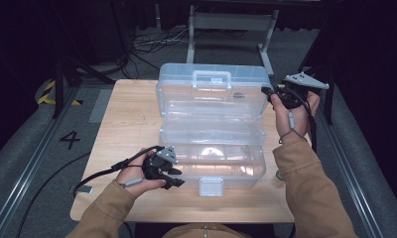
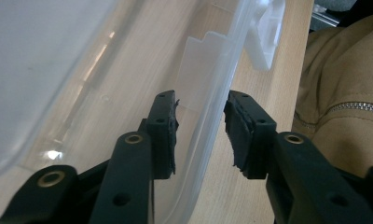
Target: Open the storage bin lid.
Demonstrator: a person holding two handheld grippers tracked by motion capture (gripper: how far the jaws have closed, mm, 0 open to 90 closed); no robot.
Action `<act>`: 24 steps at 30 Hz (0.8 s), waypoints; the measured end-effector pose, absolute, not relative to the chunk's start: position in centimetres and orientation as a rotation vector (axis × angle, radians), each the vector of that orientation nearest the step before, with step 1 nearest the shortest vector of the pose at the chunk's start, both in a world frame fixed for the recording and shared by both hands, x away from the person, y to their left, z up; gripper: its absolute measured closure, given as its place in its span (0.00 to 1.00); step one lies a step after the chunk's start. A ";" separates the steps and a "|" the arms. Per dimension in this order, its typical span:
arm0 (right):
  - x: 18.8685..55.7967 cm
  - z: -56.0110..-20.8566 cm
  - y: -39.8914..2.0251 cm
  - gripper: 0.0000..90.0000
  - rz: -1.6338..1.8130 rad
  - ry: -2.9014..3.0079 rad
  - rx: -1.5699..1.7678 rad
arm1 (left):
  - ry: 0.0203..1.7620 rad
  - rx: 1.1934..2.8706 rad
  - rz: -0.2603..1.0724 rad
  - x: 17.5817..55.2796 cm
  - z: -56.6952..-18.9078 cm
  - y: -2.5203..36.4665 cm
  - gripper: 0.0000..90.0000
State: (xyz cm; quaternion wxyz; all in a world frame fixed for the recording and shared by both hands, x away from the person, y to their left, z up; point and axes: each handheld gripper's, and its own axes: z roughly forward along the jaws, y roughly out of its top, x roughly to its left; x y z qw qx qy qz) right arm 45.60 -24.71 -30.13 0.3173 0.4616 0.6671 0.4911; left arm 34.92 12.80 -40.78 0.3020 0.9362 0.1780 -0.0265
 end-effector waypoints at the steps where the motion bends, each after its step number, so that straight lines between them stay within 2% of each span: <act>1: 45.7 -30.1 -24.7 0.82 1.292 1.755 1.217 | 0.475 2.484 -0.070 34.9 -40.8 12.8 0.76; 3: 45.8 -30.1 -24.8 0.83 1.300 1.754 1.218 | 0.477 2.485 -0.067 34.9 -40.8 12.9 0.78; 5: 45.9 -30.0 -24.8 0.84 1.305 1.752 1.221 | 0.482 2.503 -0.064 35.0 -40.9 12.8 0.84; 24: 46.9 -29.9 -24.5 0.88 1.246 1.736 1.209 | 0.528 2.518 -0.070 34.9 -40.9 12.6 0.84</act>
